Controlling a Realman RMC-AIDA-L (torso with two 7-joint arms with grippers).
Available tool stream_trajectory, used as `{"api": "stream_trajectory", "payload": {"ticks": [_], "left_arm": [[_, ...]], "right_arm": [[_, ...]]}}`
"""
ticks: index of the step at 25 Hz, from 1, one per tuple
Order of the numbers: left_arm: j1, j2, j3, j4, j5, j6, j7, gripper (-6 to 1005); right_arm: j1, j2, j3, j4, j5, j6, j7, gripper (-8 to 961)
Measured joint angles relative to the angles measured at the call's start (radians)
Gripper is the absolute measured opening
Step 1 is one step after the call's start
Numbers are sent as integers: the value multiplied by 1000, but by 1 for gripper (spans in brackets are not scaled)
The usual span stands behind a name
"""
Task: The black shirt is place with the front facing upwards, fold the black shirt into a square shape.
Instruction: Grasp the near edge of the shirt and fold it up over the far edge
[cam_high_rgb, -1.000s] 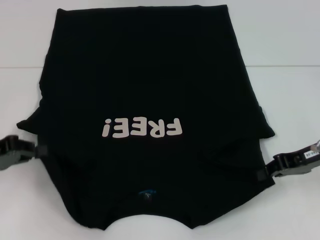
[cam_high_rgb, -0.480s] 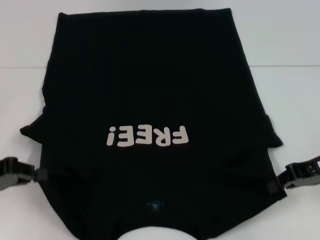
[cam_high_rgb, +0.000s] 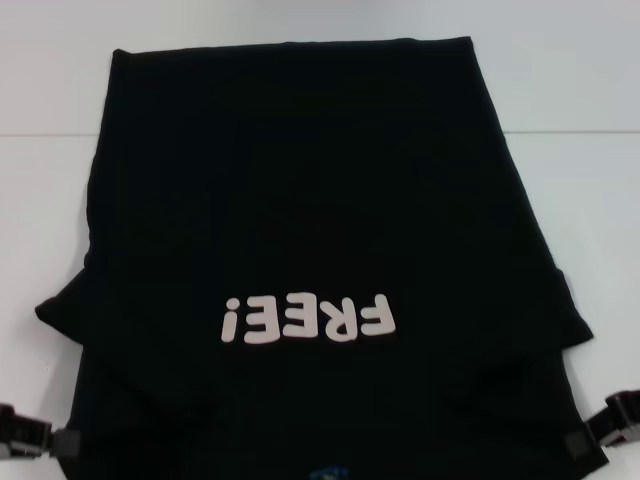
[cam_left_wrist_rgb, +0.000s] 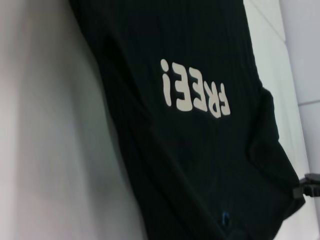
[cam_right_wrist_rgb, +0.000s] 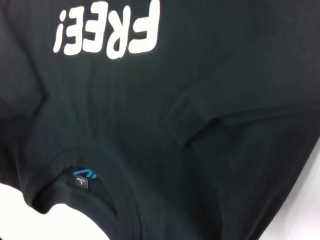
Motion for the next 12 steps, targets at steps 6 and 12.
{"api": "stream_trajectory", "payload": {"ticks": [6,12], "left_arm": [[20,-3,-5,14,4,45,18,18],[-6,-6,-3,6,4,26,12,18]], "right_arm": [[-27,-9,4,-1,0,-16,-12,38],[-18,-5,8,3,8,-17,-28,38]]}}
